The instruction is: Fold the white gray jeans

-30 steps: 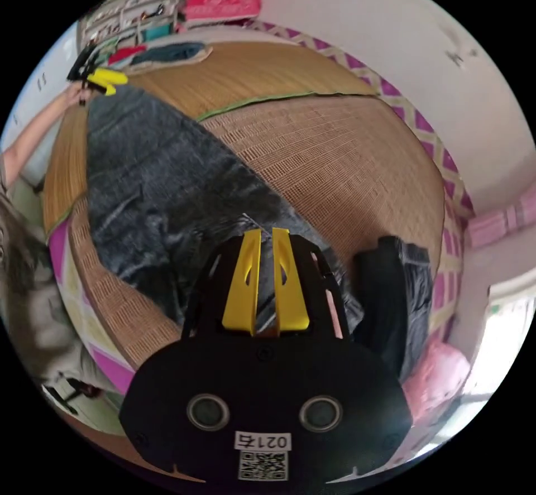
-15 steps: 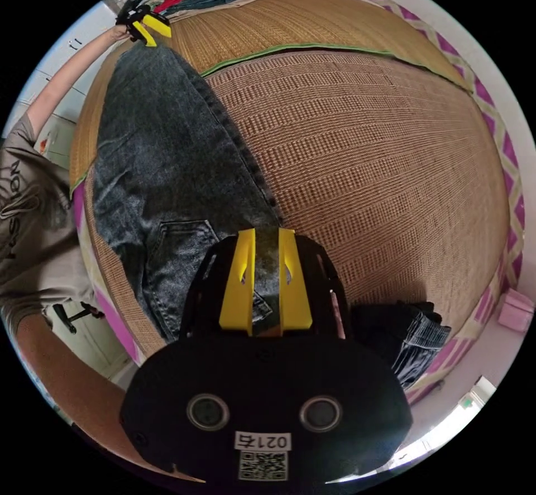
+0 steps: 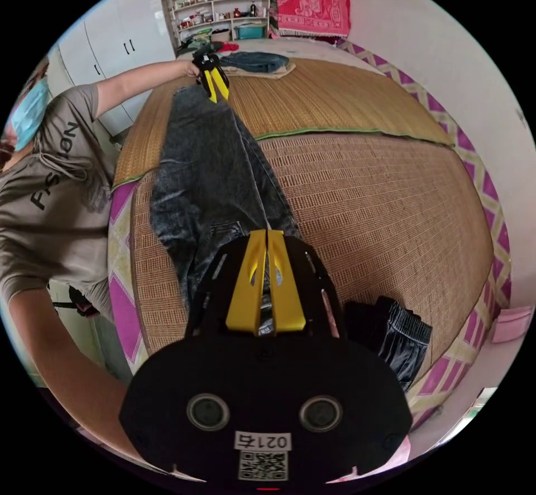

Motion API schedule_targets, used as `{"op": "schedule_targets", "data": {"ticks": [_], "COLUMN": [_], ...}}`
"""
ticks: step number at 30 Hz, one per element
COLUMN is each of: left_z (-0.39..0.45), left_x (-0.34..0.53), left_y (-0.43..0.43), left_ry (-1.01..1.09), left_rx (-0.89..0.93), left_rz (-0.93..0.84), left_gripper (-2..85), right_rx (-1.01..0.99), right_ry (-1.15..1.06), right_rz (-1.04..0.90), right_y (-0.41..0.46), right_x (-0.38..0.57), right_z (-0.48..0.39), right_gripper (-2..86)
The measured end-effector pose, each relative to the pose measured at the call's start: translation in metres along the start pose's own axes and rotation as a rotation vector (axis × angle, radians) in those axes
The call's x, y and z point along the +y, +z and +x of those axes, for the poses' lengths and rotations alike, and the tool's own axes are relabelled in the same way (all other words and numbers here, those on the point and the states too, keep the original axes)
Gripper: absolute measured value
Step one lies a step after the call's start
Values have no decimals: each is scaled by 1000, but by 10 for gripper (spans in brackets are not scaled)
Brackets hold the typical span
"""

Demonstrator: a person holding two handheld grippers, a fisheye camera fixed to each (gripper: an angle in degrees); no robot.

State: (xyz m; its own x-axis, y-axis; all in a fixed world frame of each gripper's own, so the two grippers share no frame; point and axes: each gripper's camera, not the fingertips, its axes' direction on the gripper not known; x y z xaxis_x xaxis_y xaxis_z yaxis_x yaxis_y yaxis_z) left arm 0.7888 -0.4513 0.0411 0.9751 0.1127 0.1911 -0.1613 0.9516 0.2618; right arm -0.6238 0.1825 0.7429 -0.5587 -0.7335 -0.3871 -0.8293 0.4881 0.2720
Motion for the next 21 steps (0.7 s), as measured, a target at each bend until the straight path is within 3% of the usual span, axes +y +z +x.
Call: {"op": "schedule_targets", "data": {"ticks": [6, 12, 16, 21], "left_z": [23, 87, 190, 325], "left_x": [9, 67, 129, 211], "left_y": [-31, -123, -191, -218], "left_ry": [45, 83, 153, 159], "left_rx": [-37, -111, -221, -300], "left_rz": [-22, 144, 254, 319], "left_gripper": [5, -8, -9, -9], "right_rx": [10, 51, 53, -28], "right_ry": [1, 8, 6, -22], "right_rz": [25, 39, 111, 193], "right_y": [-24, -43, -68, -90], "right_x": [41, 86, 138, 247], "right_z": [-19, -50, -97, -228], "right_gripper": [-10, -10, -10, -10]}}
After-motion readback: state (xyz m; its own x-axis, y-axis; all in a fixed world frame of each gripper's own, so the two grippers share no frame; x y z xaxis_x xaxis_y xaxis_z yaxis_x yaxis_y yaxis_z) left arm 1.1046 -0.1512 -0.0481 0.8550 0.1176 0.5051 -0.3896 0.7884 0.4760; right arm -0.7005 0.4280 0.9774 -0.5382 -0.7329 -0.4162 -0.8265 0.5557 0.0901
